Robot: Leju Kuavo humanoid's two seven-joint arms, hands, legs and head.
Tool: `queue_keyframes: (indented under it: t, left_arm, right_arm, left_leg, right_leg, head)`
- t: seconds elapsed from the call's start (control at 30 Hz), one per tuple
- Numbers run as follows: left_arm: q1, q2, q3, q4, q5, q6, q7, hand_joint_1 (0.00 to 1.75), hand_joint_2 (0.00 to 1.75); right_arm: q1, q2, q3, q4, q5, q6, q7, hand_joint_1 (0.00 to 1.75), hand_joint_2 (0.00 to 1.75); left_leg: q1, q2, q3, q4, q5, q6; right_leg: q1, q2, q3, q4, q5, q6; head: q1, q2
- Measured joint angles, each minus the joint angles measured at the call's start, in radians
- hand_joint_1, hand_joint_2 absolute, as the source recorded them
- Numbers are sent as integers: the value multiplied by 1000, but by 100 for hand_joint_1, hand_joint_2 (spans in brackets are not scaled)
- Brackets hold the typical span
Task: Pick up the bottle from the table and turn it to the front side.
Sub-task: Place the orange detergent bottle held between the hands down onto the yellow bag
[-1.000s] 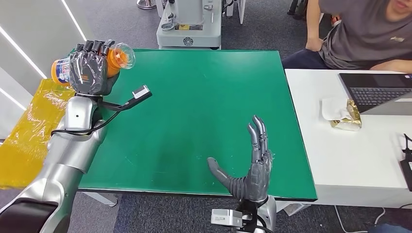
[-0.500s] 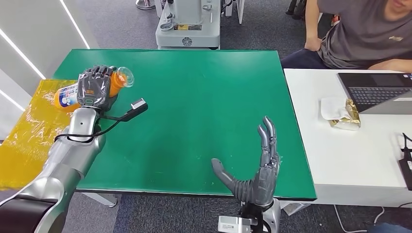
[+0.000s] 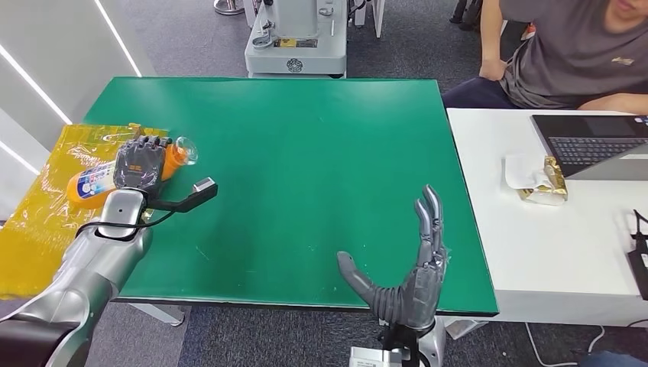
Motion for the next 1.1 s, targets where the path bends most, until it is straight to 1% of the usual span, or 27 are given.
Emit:
queue_keyframes:
  t: [0.17, 0.47, 0.73, 1.1]
  left_arm:
    - [30, 18, -42, 10, 0, -37, 30, 175, 175]
    - [80, 26, -115, 30, 0, -96, 38, 175, 175]
    - [97, 27, -180, 40, 0, -102, 42, 175, 175]
    - [99, 25, -205, 41, 0, -98, 43, 175, 175]
  right_arm:
    - [6, -2, 0, -8, 2, 0, 0, 0, 175]
    - [10, -4, 5, -14, 0, 0, 0, 0, 175]
    - [8, -8, 16, -15, 0, 0, 0, 0, 175]
    - [6, -9, 20, -15, -2, 0, 0, 0, 175]
  left_leg:
    - [0, 0, 0, 0, 0, 0]
    - [0, 0, 0, 0, 0, 0]
    - [0, 0, 0, 0, 0, 0]
    - [0, 0, 0, 0, 0, 0]
  right_leg:
    - [0, 0, 0, 0, 0, 0]
    - [0, 0, 0, 0, 0, -1]
    - [0, 0, 0, 0, 0, -1]
    - [0, 0, 0, 0, 0, -1]
  head:
    - [0, 0]
    - [0, 0]
    - [0, 0]
    - [0, 0]
